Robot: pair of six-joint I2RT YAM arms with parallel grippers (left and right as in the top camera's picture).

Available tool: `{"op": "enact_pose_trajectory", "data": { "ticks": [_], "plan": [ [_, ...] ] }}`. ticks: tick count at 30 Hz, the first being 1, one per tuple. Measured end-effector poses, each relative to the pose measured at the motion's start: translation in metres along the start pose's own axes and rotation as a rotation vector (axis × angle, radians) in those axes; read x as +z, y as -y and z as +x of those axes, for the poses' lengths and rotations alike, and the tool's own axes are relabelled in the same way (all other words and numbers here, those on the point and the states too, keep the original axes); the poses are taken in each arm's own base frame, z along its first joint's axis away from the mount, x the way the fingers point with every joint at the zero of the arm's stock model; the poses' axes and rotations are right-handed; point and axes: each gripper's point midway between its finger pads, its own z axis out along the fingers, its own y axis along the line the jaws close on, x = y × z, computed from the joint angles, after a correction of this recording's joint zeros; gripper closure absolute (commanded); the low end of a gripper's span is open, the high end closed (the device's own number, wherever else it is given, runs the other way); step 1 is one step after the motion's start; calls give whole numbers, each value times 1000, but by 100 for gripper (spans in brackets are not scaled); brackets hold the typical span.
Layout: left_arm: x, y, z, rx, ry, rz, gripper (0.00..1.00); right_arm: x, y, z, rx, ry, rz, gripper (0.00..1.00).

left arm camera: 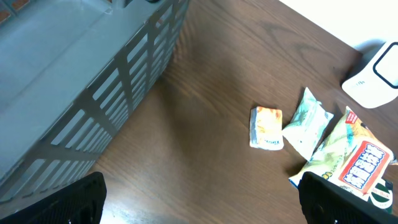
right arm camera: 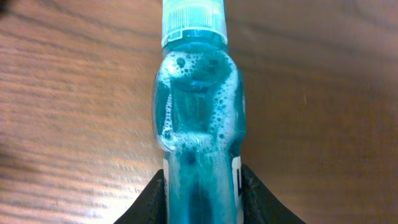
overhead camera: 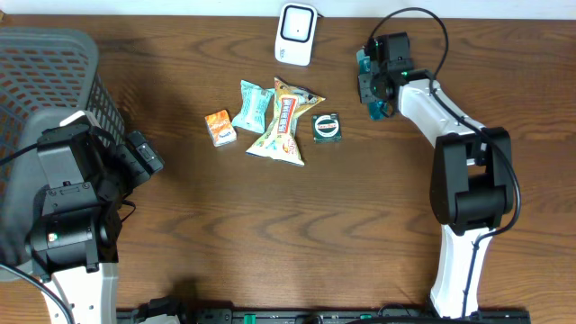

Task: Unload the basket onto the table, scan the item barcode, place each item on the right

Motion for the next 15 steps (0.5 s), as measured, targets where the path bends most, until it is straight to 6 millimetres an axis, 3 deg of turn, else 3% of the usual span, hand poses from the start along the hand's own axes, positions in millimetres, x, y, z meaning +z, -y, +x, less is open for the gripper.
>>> {"op": "enact_pose_trajectory", "data": {
  "ticks": [4,10,13,15],
  "plan": [
    [0,0,0,0,0,0,2,-3,-9,-28,-111,88,4,95],
    [0,0,0,0,0,0,2,-35,-22,-108,-285,344,175,98],
    [0,0,0,0,0,0,2,-48,-27,-126,-350,399,277,96],
    [0,0,0,0,0,0,2,-49,-29,-122,-389,373,321,92]
  ]
}}
